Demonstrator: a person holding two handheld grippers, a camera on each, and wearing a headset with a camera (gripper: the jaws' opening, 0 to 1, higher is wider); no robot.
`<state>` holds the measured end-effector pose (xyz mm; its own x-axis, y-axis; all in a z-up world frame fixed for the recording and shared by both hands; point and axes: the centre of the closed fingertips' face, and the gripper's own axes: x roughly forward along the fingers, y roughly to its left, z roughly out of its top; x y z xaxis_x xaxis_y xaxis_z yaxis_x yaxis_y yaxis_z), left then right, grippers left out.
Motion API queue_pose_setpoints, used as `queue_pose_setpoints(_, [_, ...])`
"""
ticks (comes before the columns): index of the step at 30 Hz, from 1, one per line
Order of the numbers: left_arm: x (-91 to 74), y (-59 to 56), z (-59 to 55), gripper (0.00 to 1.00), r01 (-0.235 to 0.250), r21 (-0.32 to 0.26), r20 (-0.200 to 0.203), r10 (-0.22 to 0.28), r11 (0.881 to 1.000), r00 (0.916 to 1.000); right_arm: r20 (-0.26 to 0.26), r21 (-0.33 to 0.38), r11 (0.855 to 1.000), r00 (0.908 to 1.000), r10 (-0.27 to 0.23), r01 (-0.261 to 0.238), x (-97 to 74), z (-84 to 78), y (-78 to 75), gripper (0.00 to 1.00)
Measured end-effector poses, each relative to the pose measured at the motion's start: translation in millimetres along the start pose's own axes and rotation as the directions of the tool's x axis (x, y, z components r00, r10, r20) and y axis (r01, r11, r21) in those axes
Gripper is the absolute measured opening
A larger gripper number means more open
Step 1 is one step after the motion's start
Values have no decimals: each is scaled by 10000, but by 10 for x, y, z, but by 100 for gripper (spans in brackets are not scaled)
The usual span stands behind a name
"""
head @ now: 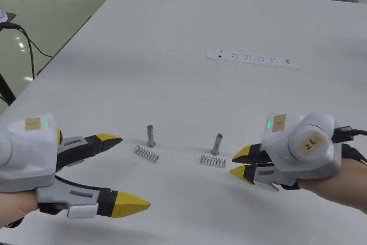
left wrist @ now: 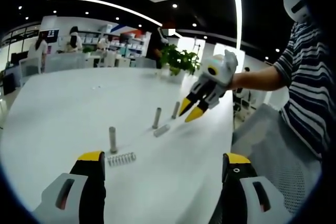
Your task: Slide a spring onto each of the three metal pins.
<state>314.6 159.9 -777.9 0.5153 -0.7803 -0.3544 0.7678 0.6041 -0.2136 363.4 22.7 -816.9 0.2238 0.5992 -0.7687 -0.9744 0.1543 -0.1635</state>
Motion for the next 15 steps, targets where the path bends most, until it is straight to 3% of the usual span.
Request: queue_pose_setpoints(15, [-12, 8, -43, 89, -47, 57, -194, 48, 10000, 9998, -286, -122, 9998, 9995, 147, -151, 189, 39, -125, 9])
